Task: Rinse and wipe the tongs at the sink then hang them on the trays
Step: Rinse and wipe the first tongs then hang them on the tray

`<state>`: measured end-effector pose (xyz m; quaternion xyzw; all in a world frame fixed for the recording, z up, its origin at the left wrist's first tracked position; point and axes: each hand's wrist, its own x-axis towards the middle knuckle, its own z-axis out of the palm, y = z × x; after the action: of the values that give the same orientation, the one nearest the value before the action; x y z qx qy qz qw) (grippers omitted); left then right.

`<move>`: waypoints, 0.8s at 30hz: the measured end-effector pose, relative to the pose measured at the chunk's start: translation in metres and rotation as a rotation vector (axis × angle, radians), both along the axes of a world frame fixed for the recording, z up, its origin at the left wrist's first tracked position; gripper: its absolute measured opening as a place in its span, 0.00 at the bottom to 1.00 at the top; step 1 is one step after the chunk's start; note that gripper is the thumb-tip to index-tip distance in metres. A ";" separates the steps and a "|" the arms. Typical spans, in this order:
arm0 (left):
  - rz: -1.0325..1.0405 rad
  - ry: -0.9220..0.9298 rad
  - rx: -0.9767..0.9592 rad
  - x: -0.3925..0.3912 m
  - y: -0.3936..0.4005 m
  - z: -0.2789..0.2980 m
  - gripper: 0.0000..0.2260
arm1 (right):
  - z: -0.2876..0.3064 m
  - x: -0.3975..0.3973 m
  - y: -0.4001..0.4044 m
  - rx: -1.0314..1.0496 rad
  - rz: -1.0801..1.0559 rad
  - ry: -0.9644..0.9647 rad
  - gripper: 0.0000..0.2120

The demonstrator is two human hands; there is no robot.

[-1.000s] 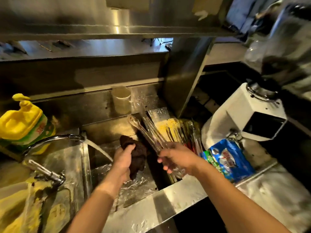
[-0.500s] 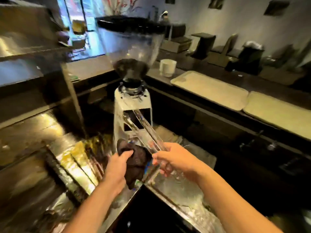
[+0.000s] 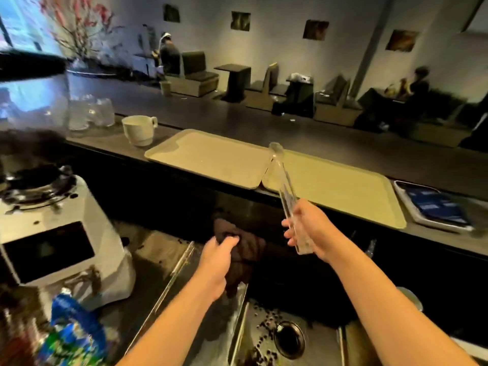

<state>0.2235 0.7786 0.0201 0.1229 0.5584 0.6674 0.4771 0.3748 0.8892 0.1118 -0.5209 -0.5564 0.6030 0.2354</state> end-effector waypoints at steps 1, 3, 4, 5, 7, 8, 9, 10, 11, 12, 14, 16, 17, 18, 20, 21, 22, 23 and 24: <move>-0.018 0.011 -0.003 0.004 0.008 0.001 0.05 | 0.004 0.002 0.014 0.043 0.001 -0.092 0.13; -0.047 0.036 -0.015 0.010 0.022 0.005 0.05 | 0.011 0.005 0.043 0.144 0.046 -0.299 0.07; -0.053 0.045 -0.020 0.012 0.027 0.005 0.06 | 0.012 0.005 0.055 0.193 0.064 -0.402 0.07; -0.057 0.058 -0.022 0.012 0.033 0.005 0.07 | 0.013 0.003 0.067 0.233 0.074 -0.490 0.08; -0.061 0.084 -0.030 0.011 0.039 0.006 0.07 | 0.015 -0.003 0.082 0.307 0.098 -0.675 0.15; -0.063 0.089 -0.032 0.010 0.042 0.006 0.07 | 0.016 -0.006 0.086 0.355 0.117 -0.776 0.17; -0.065 0.090 -0.036 0.008 0.046 0.007 0.07 | 0.015 -0.009 0.088 0.407 0.132 -0.858 0.18; -0.069 0.094 -0.041 0.007 0.048 0.007 0.08 | 0.012 -0.012 0.091 0.451 0.134 -0.915 0.17; -0.073 0.096 -0.045 0.005 0.050 0.007 0.08 | 0.009 -0.015 0.093 0.486 0.122 -0.957 0.16; -0.076 0.099 -0.046 0.002 0.053 0.006 0.08 | 0.006 -0.020 0.095 0.515 0.096 -0.982 0.16; -0.085 0.093 -0.042 -0.002 0.056 0.006 0.07 | 0.003 -0.026 0.097 0.558 0.046 -0.999 0.19; -0.094 0.101 -0.029 -0.006 0.057 0.008 0.06 | 0.002 -0.032 0.100 0.573 0.035 -1.014 0.25; -0.092 0.103 -0.023 -0.008 0.056 0.008 0.06 | 0.003 -0.034 0.101 0.582 0.034 -1.038 0.28; -0.091 0.107 -0.016 -0.009 0.055 0.008 0.06 | 0.005 -0.033 0.100 0.604 0.023 -1.079 0.31; -0.079 0.118 -0.001 -0.015 0.047 0.009 0.06 | 0.010 -0.034 0.092 0.701 -0.035 -1.158 0.32; -0.071 0.116 -0.001 -0.017 0.042 0.009 0.06 | 0.013 -0.035 0.085 0.779 -0.061 -1.171 0.31; -0.062 0.110 -0.002 -0.020 0.036 0.008 0.06 | 0.014 -0.038 0.076 0.877 -0.076 -1.154 0.28; -0.051 0.098 -0.003 -0.023 0.029 0.007 0.06 | 0.014 -0.042 0.066 0.968 -0.063 -1.095 0.25; -0.032 0.082 0.000 -0.030 0.017 0.005 0.06 | 0.010 -0.051 0.049 1.030 -0.020 -1.004 0.21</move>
<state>0.1936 0.7951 0.0249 0.1589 0.5754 0.6542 0.4645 0.3236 0.9386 0.1222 -0.5633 -0.8064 -0.0508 0.1725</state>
